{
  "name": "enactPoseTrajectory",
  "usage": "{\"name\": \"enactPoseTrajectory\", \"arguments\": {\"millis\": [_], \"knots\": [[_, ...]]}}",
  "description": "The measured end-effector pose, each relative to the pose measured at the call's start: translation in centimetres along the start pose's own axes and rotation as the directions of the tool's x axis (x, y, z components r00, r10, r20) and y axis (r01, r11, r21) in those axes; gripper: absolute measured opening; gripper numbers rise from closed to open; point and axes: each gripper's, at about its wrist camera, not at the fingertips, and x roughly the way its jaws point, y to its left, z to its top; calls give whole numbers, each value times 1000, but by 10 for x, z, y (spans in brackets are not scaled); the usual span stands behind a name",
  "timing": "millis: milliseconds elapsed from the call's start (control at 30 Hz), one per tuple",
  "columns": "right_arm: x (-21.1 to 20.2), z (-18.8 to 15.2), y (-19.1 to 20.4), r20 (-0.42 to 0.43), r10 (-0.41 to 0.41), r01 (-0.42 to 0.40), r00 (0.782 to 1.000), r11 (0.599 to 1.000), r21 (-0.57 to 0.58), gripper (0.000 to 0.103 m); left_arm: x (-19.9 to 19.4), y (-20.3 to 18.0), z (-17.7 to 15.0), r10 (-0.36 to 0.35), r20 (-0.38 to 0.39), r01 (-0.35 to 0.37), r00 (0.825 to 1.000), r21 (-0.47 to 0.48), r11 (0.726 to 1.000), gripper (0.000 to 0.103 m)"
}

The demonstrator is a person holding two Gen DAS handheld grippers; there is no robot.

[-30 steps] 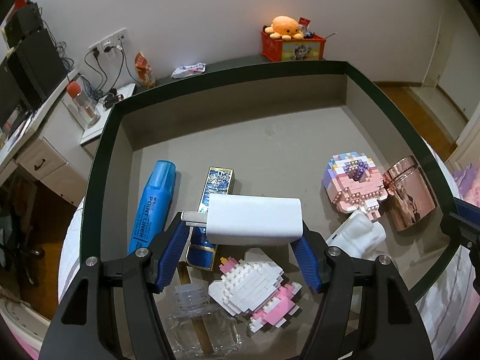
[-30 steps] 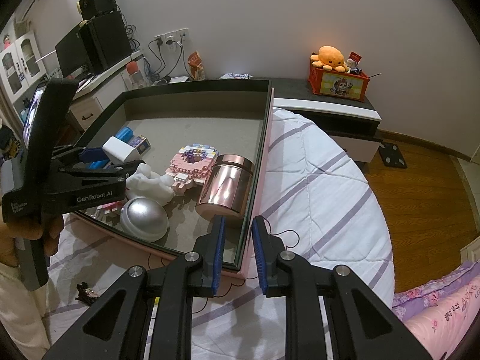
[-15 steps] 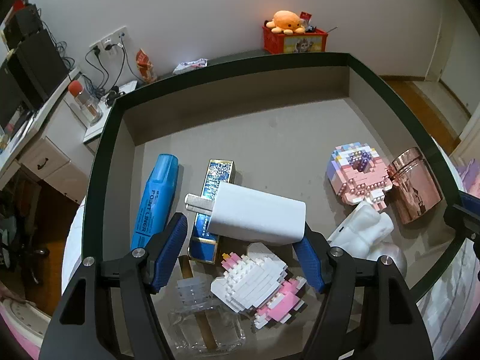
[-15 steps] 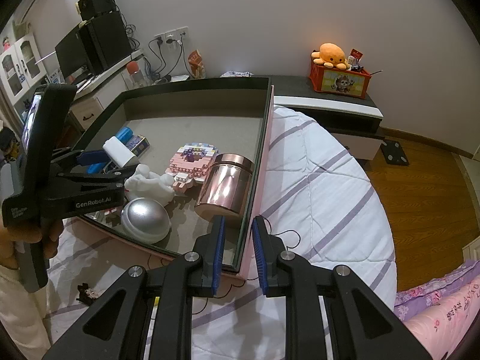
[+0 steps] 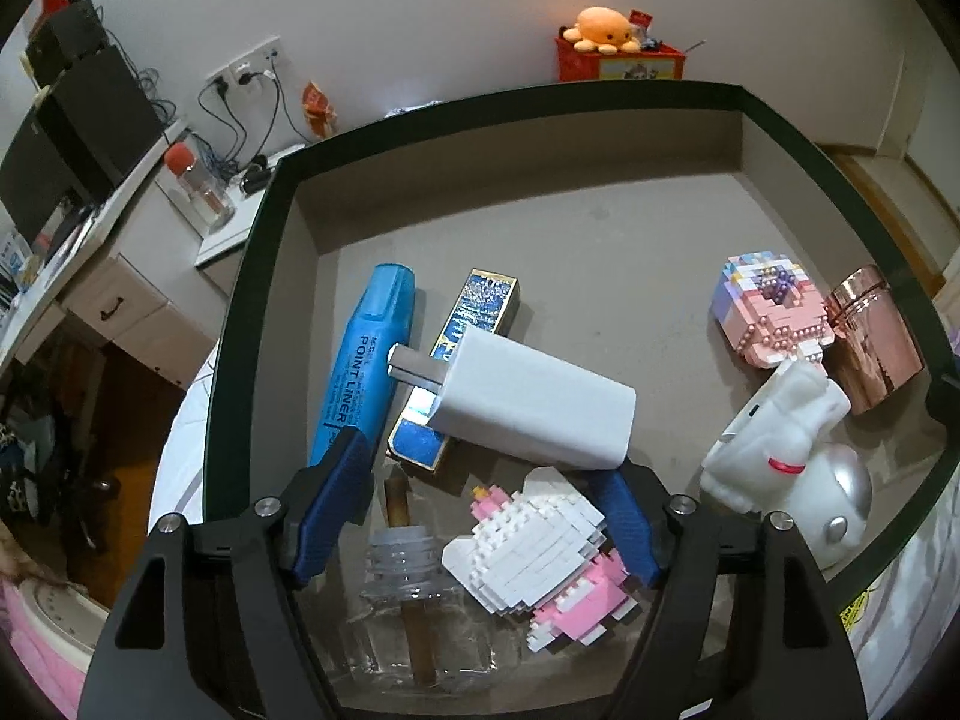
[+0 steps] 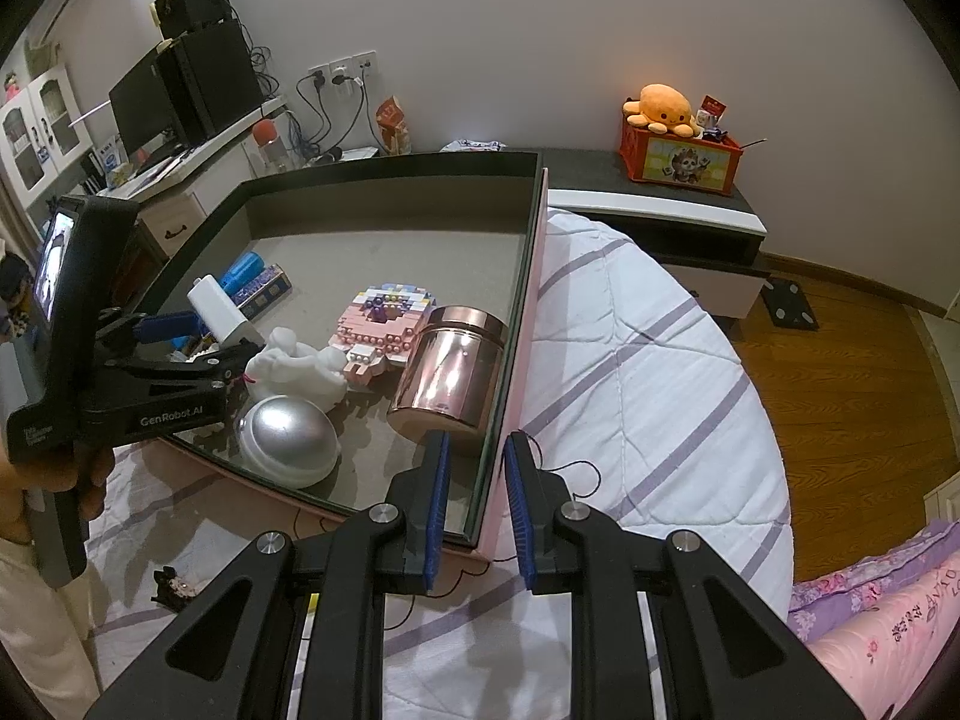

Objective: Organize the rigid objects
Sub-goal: 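Lower the charger into the pink box and open the left tool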

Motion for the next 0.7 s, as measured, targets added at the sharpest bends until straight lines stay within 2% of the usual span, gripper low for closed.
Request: {"name": "enactPoseTrajectory", "arguments": {"millis": [267,533,700], "knots": [[-1,1,0,-5,-2,2,1000,1000,0,20,-22,1,-6,1,49,-2,999,8,1000,91],[0,2,-1,-15,-11,11,1000,1000,-1,20,-52,2,-21,12,103,-15,995,28,999,93],[0,3,2,-17,-29,29,999,1000,-10,20,-66,3,-34,-20,133,18,991,15,1000,97]]}}
